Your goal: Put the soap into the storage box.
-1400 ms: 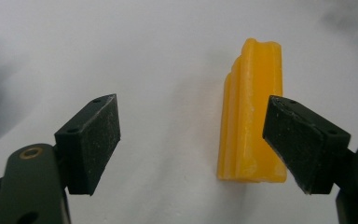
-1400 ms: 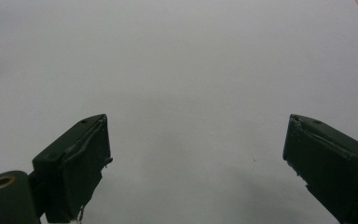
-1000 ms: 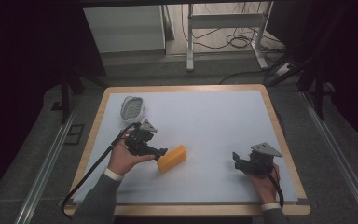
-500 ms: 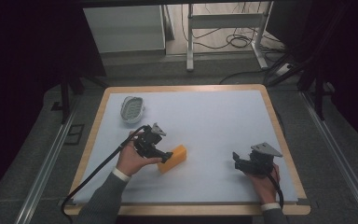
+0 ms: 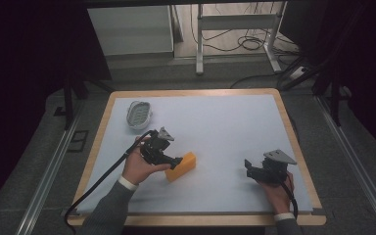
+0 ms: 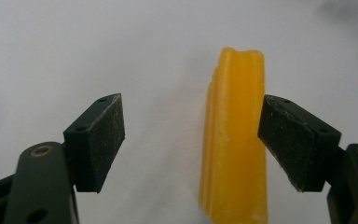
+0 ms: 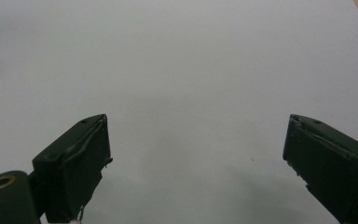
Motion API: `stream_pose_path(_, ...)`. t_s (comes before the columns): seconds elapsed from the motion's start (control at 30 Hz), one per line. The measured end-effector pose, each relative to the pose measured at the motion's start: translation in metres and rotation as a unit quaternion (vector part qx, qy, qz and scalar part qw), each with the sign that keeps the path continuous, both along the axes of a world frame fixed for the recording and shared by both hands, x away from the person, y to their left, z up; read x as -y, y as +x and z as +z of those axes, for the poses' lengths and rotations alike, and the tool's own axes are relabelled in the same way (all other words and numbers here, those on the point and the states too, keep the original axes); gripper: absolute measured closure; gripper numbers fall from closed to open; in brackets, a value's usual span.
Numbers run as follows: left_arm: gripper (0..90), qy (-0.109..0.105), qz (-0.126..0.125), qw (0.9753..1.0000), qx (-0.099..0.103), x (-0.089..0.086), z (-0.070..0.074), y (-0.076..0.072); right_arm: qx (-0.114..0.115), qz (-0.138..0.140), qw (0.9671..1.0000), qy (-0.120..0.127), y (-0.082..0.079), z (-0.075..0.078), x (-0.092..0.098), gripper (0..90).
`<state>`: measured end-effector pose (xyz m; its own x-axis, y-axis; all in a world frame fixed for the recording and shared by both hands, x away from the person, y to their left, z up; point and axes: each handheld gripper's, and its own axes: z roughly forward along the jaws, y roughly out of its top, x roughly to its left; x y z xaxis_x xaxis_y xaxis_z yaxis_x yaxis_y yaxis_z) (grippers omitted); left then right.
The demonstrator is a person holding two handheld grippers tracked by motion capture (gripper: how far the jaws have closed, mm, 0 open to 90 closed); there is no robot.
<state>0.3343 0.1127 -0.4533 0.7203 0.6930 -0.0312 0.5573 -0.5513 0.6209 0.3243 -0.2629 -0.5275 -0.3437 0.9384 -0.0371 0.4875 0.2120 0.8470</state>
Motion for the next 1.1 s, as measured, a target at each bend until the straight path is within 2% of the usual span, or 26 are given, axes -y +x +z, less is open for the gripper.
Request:
stream_pose_path(0.2,23.9,0.004,-0.011,0.9997,-0.019,0.010,-0.009,-0.002,0.000,-0.001,1.0000,0.000,0.000,0.000,0.000,7.5)
stream_pose_path(0.27,25.7,0.021,-0.015,0.9994,-0.021,0.017,-0.013,-0.002,0.000,0.000,1.0000,-0.001,0.000,0.000,0.000,7.6)
stream_pose_path(0.3,26.2,0.027,-0.026,0.9989,-0.028,0.024,-0.016,-0.001,0.000,-0.001,1.0000,-0.001,0.000,0.000,0.000,7.6)
stream_pose_path(0.33,27.0,0.027,-0.026,0.9989,-0.028,0.024,-0.016,-0.001,0.000,-0.001,1.0000,-0.001,0.000,0.000,0.000,7.6)
stream_pose_path(0.37,28.1,0.030,-0.028,0.9985,-0.038,0.030,-0.020,0.001,0.000,-0.001,1.0000,0.000,0.000,0.000,0.000,7.6)
stream_pose_path(0.47,32.0,0.036,-0.026,0.9981,-0.043,0.031,-0.024,0.003,0.001,-0.002,1.0000,0.000,0.000,0.000,0.000,7.5)
stream_pose_path(0.5,33.2,0.054,-0.027,0.9972,-0.045,0.032,-0.028,0.003,0.002,-0.001,1.0000,0.000,0.000,0.000,0.001,7.5)
stream_pose_path(0.53,34.3,0.054,-0.027,0.9972,-0.045,0.032,-0.028,0.003,0.002,-0.001,1.0000,0.000,0.000,0.000,0.001,7.5)
stream_pose_path(0.57,35.9,0.062,-0.030,0.9964,-0.048,0.034,-0.032,0.002,0.001,-0.001,1.0000,0.001,0.000,0.000,0.001,7.6)
stream_pose_path(0.67,40.2,0.063,-0.029,0.9963,-0.051,0.035,-0.033,0.002,0.001,-0.002,1.0000,0.000,0.000,0.000,0.000,7.6)
stream_pose_path(0.7,47.6,0.061,-0.030,0.9963,-0.053,0.034,-0.035,0.002,0.001,-0.002,1.0000,-0.001,0.000,0.000,0.000,7.6)
stream_pose_path(0.73,47.6,0.060,-0.030,0.9962,-0.055,0.034,-0.035,0.003,0.001,-0.002,1.0000,-0.001,0.000,0.000,0.000,7.6)
stream_pose_path(0.77,54.4,0.053,-0.033,0.9961,-0.063,0.033,-0.037,0.004,0.002,-0.003,1.0000,-0.001,0.000,0.000,0.000,7.6)
stream_pose_path(0.83,59.5,0.047,-0.037,0.9960,-0.066,0.032,-0.037,0.003,0.001,-0.004,1.0000,-0.001,0.000,0.000,0.000,7.6)
stream_pose_path(1.1,61.0,0.046,-0.040,0.9961,-0.064,0.030,-0.036,0.003,0.001,-0.005,1.0000,0.000,0.000,0.000,0.001,7.6)
